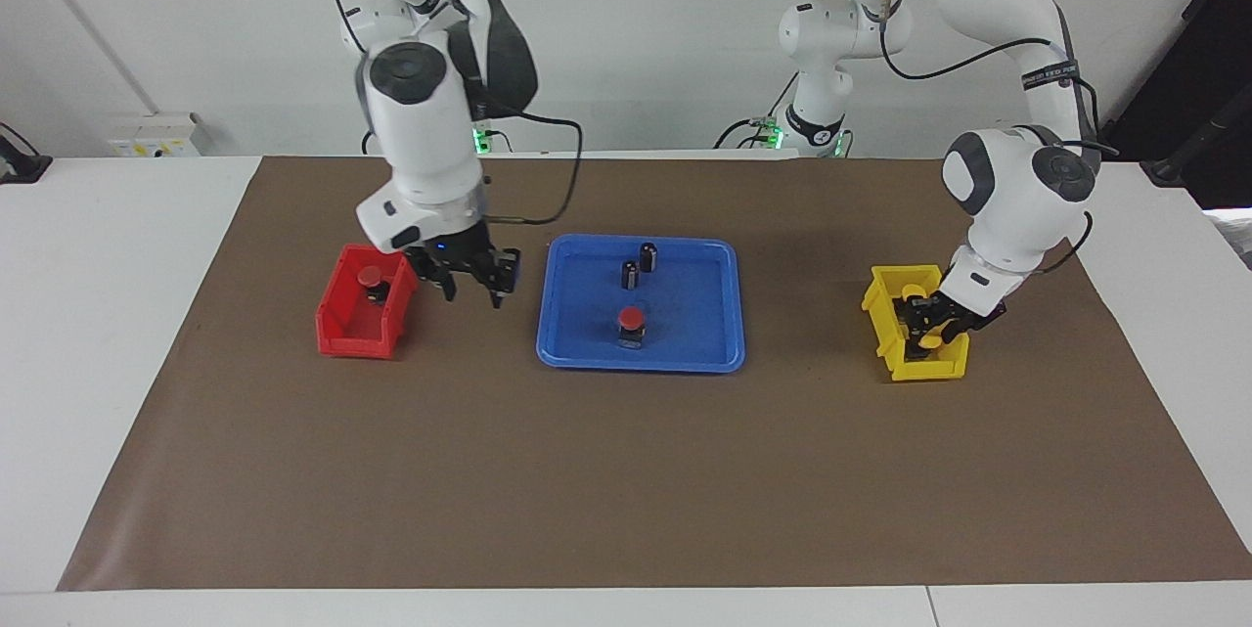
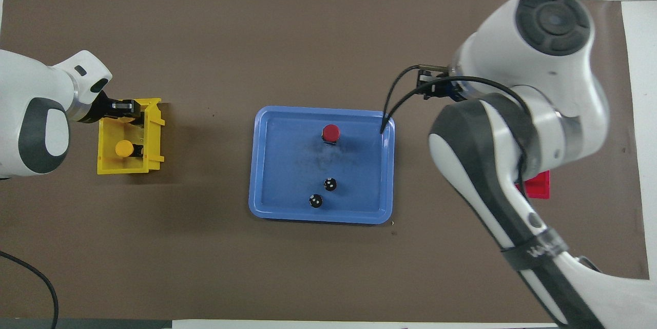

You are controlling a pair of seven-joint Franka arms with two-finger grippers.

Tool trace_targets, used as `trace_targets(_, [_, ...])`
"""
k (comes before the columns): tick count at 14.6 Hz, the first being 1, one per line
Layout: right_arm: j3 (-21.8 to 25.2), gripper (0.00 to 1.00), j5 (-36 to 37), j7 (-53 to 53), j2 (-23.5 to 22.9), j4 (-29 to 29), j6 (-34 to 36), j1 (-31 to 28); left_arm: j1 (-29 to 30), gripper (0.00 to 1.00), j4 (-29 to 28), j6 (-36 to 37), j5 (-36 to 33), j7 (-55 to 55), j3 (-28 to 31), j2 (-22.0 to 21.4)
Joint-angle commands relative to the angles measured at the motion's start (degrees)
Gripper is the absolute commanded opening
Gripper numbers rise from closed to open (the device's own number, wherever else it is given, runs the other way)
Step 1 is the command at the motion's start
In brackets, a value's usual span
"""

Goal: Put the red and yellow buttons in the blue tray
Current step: 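Return the right gripper to the red bin while the left lifts yellow, then place the yellow button in the tray while the right gripper grasps red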

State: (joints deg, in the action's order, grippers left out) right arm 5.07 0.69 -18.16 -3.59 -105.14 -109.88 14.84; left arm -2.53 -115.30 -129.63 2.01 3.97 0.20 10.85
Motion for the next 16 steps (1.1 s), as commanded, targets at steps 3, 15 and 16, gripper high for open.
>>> trace_targets(3, [-1.0, 0.66, -0.4, 19.0, 11.8, -19.8, -6.8, -12.4, -0.6, 0.01, 9.7, 14.1, -2.2, 0.1, 0.2, -1.9])
trace_targets(15, [-1.1, 0.64, -0.7, 22.5, 9.4, -28.9, -19.2, -14.7, -31.3, 0.01, 14.8, 12.4, -2.7, -38.9, -0.3, 2.9])
trace_targets(16, [-1.1, 0.64, -0.7, 22.6, 8.9, -29.4, -19.9, -14.7, -33.0, 0.01, 14.7, 10.7, -2.8, -41.3, -0.3, 3.9])
